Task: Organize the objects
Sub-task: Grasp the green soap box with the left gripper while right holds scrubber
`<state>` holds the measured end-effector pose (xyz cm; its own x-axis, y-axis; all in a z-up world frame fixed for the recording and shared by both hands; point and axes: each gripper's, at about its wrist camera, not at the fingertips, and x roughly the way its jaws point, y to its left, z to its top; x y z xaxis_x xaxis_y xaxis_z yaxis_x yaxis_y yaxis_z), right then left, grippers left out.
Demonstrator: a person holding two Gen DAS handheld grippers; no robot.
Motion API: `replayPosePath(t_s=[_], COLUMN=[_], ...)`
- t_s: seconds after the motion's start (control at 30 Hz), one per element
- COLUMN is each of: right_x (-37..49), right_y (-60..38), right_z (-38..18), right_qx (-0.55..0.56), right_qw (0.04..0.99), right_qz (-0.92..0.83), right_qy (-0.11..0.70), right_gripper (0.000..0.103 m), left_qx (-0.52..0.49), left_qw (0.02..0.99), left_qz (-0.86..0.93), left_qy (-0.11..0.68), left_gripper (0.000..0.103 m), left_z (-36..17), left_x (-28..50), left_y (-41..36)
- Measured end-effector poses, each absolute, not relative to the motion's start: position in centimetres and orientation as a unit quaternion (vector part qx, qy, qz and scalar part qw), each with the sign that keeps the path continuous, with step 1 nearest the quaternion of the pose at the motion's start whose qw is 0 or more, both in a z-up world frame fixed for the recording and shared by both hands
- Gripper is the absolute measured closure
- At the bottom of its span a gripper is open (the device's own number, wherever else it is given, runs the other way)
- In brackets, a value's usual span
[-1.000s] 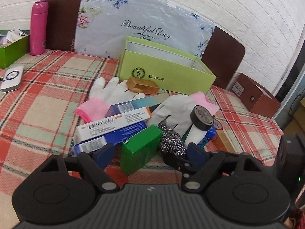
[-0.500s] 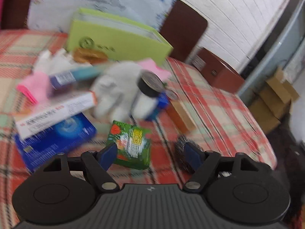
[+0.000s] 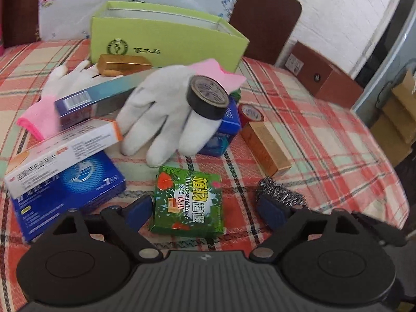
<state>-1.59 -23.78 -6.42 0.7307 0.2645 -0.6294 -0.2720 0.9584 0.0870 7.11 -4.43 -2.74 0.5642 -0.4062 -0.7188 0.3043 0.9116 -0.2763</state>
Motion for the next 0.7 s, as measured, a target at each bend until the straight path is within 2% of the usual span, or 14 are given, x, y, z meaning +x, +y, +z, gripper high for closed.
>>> replayPosePath(t_s=[0.2, 0.7], right_x=[-1.1, 1.4], right_y=[-24.3, -22.8], right_z=[-6.5, -7.0], right_qx=[-0.007, -0.028], right_qw=[0.931, 0.925], right_qz=[0.134, 0.148], right_qy=[0.341, 0.349], right_gripper=[0.048, 0.050], left_qx=[-0.020, -0.008], left_qw=[0.886, 0.882], left_qz=[-0.195, -0.184], left_qy=[0.420, 0.433], left_gripper=[0.015, 0.018], left_z=[-4.1, -3.8], left_x=[7.4, 8.6], left_y=[-5.4, -5.7])
